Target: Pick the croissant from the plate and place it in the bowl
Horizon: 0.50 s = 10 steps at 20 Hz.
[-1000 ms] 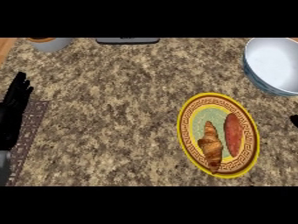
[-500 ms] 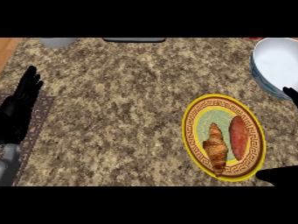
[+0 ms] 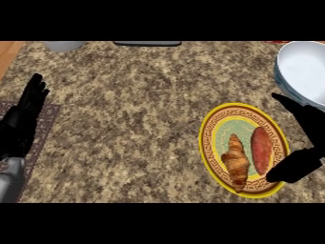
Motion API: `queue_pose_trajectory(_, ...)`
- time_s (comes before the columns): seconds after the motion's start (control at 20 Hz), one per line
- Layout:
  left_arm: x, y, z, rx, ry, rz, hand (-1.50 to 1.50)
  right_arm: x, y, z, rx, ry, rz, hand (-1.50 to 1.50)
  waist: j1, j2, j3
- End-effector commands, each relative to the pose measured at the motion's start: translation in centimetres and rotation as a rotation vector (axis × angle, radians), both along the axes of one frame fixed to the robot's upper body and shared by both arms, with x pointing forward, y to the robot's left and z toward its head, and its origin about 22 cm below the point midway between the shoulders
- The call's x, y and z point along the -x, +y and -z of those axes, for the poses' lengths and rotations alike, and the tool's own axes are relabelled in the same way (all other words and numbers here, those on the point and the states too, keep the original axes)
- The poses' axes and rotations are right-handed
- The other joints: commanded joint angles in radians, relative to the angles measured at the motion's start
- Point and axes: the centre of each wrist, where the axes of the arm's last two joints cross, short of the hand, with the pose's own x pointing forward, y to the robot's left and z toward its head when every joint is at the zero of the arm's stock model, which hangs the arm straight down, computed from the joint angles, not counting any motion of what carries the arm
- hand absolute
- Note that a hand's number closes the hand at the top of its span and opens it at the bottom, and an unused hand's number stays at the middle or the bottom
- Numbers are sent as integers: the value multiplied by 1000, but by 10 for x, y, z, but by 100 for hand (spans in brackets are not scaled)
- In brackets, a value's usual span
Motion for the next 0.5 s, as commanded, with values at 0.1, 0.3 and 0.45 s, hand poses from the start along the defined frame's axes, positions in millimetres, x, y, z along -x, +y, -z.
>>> queue_pose_trajectory(0.1,-8,0,-2,22,15,-15,0,-19,17,20,106,244,-65,-150,-9,-1,0)
queue_pose_trajectory(0.3,0,-5,-6,8,13,-8,0,-32,10,36,71,347,-72,-150,-10,-5,1)
queue_pose_trajectory(0.45,5,1,5,-3,8,-9,0,-29,37,39,128,374,-89,-150,-10,-5,0)
